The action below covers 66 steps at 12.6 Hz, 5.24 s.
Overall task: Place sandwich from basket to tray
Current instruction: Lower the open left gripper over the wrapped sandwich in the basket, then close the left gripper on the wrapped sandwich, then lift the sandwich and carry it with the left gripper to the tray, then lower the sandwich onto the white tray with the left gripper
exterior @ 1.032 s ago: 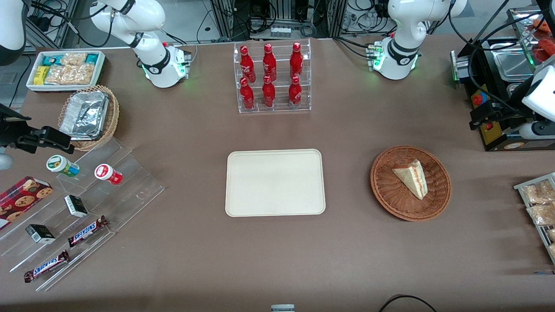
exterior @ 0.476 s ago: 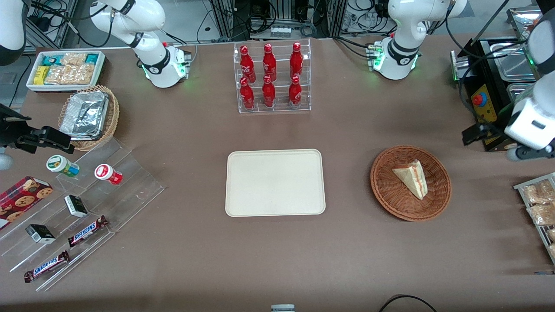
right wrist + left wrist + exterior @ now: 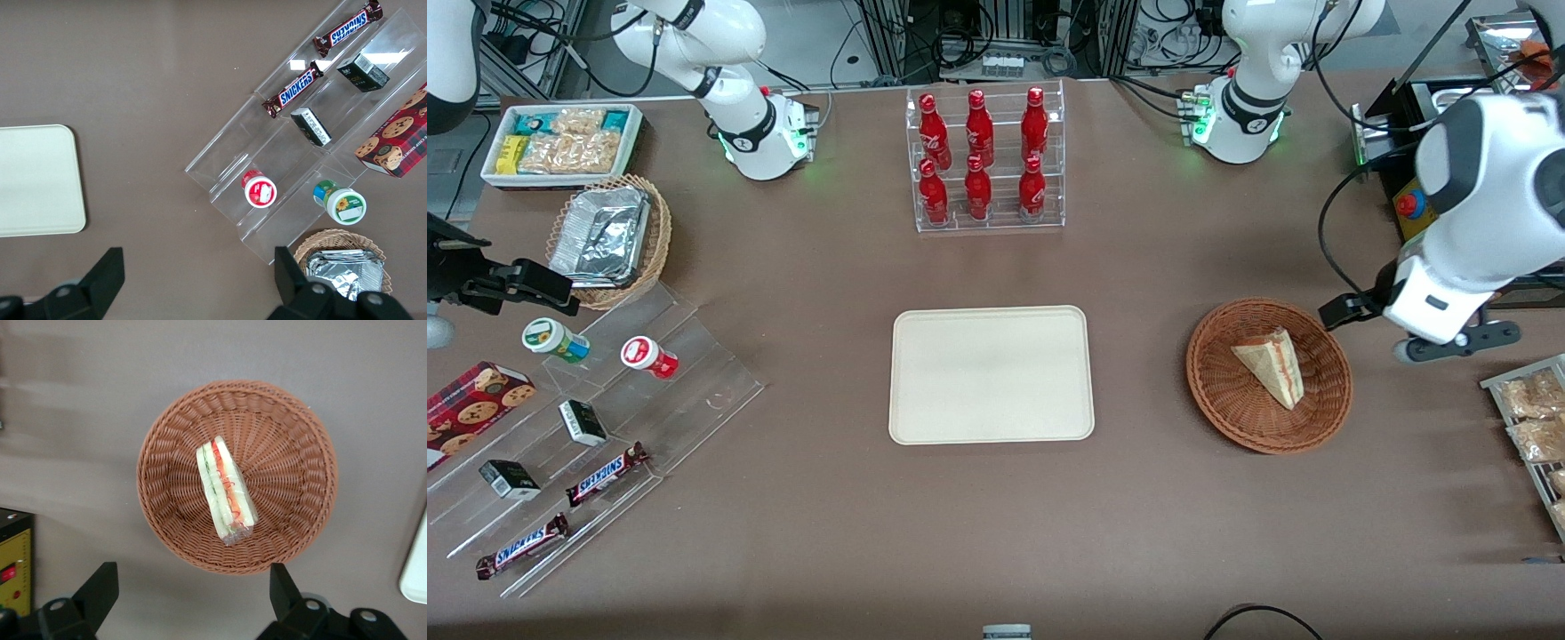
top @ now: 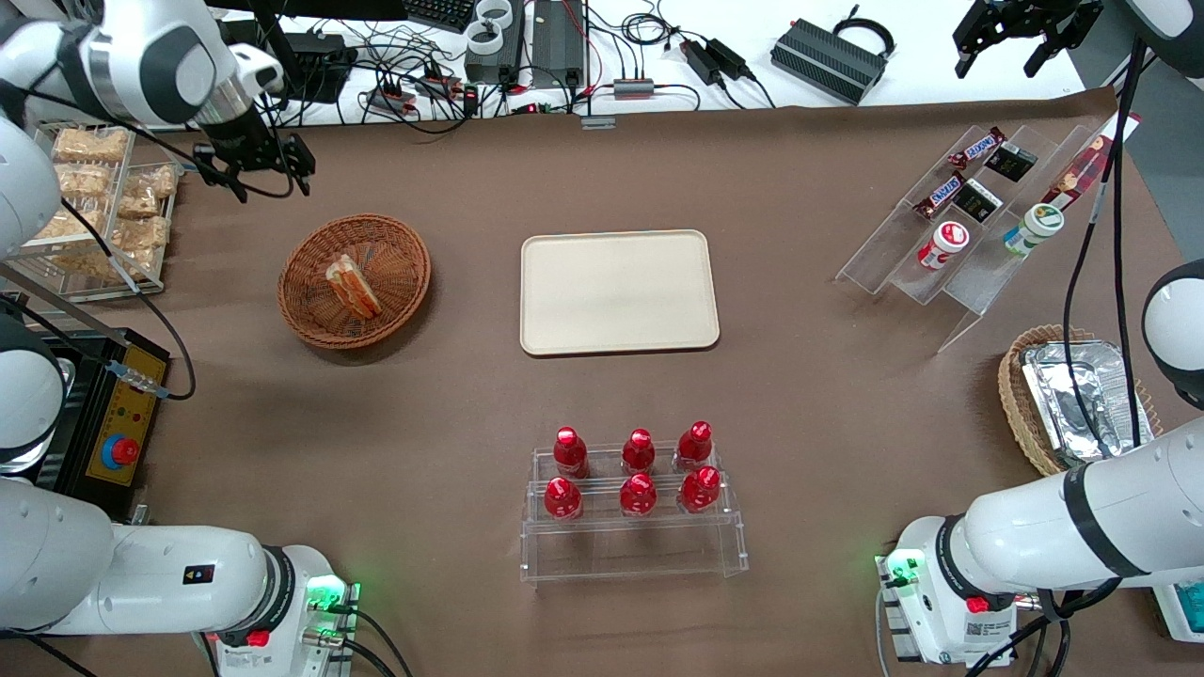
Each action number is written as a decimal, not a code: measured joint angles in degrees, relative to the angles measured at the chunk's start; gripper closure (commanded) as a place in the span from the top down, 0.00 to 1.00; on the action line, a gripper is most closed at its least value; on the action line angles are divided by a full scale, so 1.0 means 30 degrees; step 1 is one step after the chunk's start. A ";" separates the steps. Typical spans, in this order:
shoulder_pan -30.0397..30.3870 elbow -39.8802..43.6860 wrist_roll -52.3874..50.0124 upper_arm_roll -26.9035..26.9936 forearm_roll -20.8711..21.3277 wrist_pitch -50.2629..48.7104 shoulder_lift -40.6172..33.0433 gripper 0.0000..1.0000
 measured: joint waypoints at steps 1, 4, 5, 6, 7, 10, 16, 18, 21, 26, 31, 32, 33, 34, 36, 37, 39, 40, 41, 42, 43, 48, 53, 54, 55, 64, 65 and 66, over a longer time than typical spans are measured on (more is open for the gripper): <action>0.0009 -0.0727 -0.0152 0.0010 0.0000 0.0716 0.0085 1.00; 0.0008 -0.3110 -0.2243 0.0018 -0.0001 0.3808 0.0520 1.00; -0.0004 -0.3778 -0.2869 0.0017 -0.0001 0.4668 0.0799 1.00; -0.0011 -0.4137 -0.3390 0.0013 -0.0001 0.5239 0.1123 1.00; -0.0014 -0.4301 -0.3907 0.0007 -0.0001 0.5733 0.1475 1.00; -0.0104 -0.4313 -0.4625 -0.0030 -0.0001 0.6178 0.1986 1.00; -0.0468 -0.4312 -0.4803 -0.0043 -0.0001 0.6631 0.2573 1.00; -0.0493 -0.4311 -0.4832 -0.0043 -0.0001 0.6942 0.2906 1.00; -0.0493 -0.4310 -0.4859 -0.0043 -0.0001 0.7691 0.3499 0.91; -0.0508 -0.4309 -0.6766 -0.0043 -0.0005 0.8646 0.4343 0.00; -0.0520 -0.3968 -0.7035 -0.0115 -0.0005 0.8281 0.4264 0.00; -0.0520 -0.3539 -0.7034 -0.0198 -0.0005 0.7372 0.4142 0.00; -0.0523 -0.2873 -0.7033 -0.0352 -0.0002 0.6066 0.3960 0.00; -0.0529 -0.2018 -0.7032 -0.0585 0.0002 0.4588 0.3730 0.00; -0.0552 -0.0128 -0.7025 -0.1307 0.0047 0.1722 0.3271 0.00; -0.0570 0.0706 -0.7006 -0.1776 0.0077 0.0715 0.3118 0.00; -0.0617 0.1927 -0.6672 -0.2943 0.0111 -0.0228 0.3046 0.00; -0.0635 0.2242 -0.6303 -0.3563 0.0113 -0.0296 0.3064 0.00; -0.0659 0.2470 -0.5911 -0.4191 0.0115 -0.0299 0.3101 0.00; -0.0681 0.2709 -0.5592 -0.4874 0.0116 -0.0299 0.3201 0.00; -0.0703 0.2953 -0.5441 -0.5597 0.0116 -0.0297 0.3385 0.00; -0.1192 0.5032 -0.6123 -0.9059 0.1398 -0.0242 0.6187 0.00; -0.4044 0.8131 -0.8549 -0.9359 0.3987 -0.0150 1.0351 0.00; -0.4333 0.8718 -0.8605 -0.9359 0.4235 -0.0135 1.0992 0.00; -0.4507 0.9198 -0.8615 -0.9358 0.4422 -0.0051 1.1535 0.00; -0.5406 1.0593 -0.8604 -0.9359 0.5704 0.2308 1.5086 0.31; -0.5459 1.0658 -0.8604 -0.9359 0.5711 0.2303 1.5104 0.99; -0.5494 1.0727 -0.8605 -0.9360 0.5711 0.2301 1.5103 1.00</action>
